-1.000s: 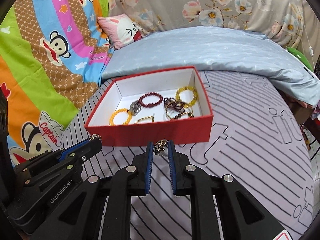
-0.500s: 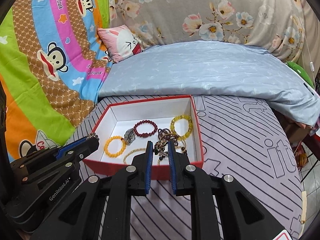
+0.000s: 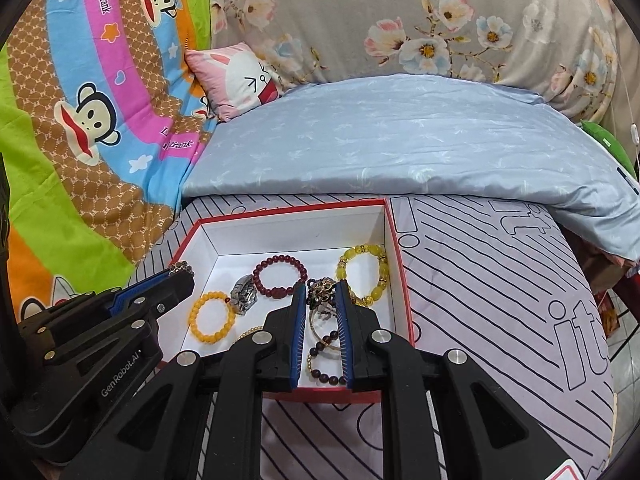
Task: Organize jewelry
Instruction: 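Carry both held rings over the red box, then lower both rings into the red box and open both tools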
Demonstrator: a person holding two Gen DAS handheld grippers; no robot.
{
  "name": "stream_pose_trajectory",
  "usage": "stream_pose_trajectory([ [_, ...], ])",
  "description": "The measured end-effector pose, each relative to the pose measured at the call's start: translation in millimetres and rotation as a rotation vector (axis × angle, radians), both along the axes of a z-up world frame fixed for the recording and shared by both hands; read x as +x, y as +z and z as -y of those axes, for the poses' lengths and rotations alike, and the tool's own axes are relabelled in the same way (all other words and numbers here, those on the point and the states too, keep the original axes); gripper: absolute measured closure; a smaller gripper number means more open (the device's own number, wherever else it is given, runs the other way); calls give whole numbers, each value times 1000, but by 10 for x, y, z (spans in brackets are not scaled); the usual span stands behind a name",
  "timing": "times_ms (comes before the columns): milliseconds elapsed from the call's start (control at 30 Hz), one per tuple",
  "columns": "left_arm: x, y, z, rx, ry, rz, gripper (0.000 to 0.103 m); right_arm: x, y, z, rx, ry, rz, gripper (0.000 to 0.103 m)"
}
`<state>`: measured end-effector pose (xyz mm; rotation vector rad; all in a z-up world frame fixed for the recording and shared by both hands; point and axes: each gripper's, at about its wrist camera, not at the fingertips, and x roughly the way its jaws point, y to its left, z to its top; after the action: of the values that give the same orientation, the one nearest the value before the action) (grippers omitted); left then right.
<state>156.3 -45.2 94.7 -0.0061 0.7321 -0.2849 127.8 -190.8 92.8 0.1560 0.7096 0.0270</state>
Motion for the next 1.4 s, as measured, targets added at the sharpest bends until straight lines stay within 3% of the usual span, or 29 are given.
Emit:
stream_pose_trajectory([
  [1000, 377, -239, 118, 32, 0, -32, 92, 371, -280, -45, -17, 9, -54, 88],
  [1167, 413, -285, 117, 39, 7, -42, 91, 392, -301, -56, -21, 2, -54, 84],
  [1267, 423, -288, 111, 48, 16, -41, 84, 391, -295, -58, -32, -5, -49, 76],
  [1300, 421, -283, 111, 48, 20, -39, 76, 382, -292, -60, -36, -8, -46, 73],
  [1400, 403, -259, 101, 55, 28, -29, 73, 358, -272, -54, -44, -20, -39, 69],
])
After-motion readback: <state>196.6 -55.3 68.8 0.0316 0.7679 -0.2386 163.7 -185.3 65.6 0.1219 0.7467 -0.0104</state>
